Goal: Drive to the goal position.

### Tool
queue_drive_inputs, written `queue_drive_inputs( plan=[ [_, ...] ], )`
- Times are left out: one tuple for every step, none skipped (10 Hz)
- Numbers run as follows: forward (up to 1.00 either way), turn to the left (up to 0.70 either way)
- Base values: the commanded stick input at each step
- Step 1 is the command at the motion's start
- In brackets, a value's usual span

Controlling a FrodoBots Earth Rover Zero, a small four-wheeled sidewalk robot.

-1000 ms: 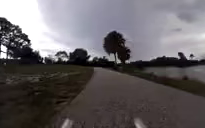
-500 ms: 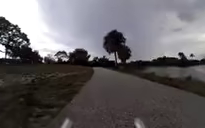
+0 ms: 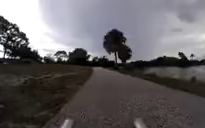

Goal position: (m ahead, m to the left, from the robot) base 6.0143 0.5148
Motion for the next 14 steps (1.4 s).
queue_drive_inputs(
  plan=[
    [1.00,0.00],
    [1.00,0.00],
    [1.00,0.00],
    [1.00,0.00],
    [1.00,0.00],
    [1.00,0.00],
    [1.00,0.00],
    [1.00,0.00],
    [1.00,0.00],
    [1.00,0.00],
    [1.00,0.00],
    [1.00,0.00],
    [1.00,0.00],
    [1.00,0.00]
  ],
)
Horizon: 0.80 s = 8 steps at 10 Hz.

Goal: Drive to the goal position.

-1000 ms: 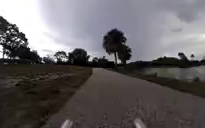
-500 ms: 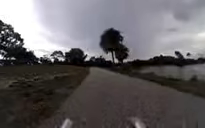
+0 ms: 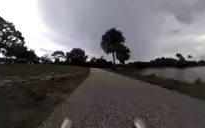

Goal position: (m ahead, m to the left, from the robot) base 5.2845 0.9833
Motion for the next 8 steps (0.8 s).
queue_drive_inputs(
  plan=[
    [1.00,0.13],
    [1.00,0.26],
    [1.00,0.39],
    [1.00,0.39],
    [1.00,0.10],
    [1.00,0.00],
    [1.00,0.00],
    [1.00,0.00]
  ],
)
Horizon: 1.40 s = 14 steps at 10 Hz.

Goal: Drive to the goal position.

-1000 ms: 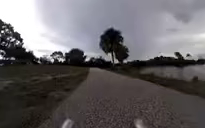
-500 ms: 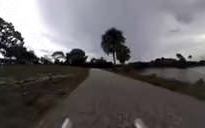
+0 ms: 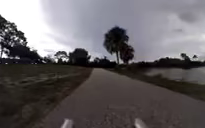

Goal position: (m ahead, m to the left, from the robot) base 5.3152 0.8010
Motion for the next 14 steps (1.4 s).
queue_drive_inputs(
  plan=[
    [1.00,0.00],
    [1.00,0.00],
    [1.00,0.00],
    [1.00,0.00],
    [1.00,0.00],
    [1.00,0.00],
    [1.00,0.00],
    [1.00,0.00],
    [1.00,0.00],
    [1.00,0.02],
    [1.00,0.31],
    [1.00,0.40],
    [1.00,0.40],
    [1.00,0.40]
  ],
)
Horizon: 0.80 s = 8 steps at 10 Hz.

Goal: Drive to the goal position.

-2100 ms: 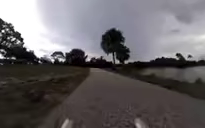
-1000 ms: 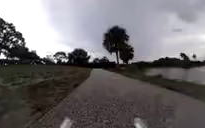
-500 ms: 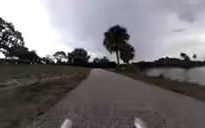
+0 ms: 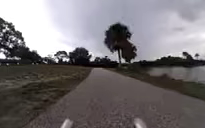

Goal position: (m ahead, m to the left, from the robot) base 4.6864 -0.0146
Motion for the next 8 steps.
queue_drive_inputs(
  plan=[
    [1.00,0.40],
    [1.00,0.40],
    [1.00,0.24],
    [1.00,0.00],
    [1.00,0.00],
    [1.00,0.00],
    [1.00,0.00],
    [1.00,0.00]
  ],
)
